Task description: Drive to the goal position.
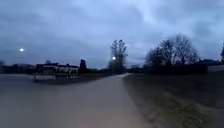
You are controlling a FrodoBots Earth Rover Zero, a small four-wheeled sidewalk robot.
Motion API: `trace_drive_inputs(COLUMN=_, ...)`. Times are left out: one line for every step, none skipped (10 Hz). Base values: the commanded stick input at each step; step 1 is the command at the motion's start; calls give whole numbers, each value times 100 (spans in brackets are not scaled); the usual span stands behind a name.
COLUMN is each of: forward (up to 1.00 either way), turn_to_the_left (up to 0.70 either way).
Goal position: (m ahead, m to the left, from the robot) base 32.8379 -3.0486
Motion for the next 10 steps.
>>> trace_drive_inputs(forward=100, turn_to_the_left=4)
trace_drive_inputs(forward=100, turn_to_the_left=4)
trace_drive_inputs(forward=100, turn_to_the_left=4)
trace_drive_inputs(forward=100, turn_to_the_left=4)
trace_drive_inputs(forward=100, turn_to_the_left=4)
trace_drive_inputs(forward=100, turn_to_the_left=4)
trace_drive_inputs(forward=100, turn_to_the_left=4)
trace_drive_inputs(forward=100, turn_to_the_left=4)
trace_drive_inputs(forward=100, turn_to_the_left=4)
trace_drive_inputs(forward=100, turn_to_the_left=4)
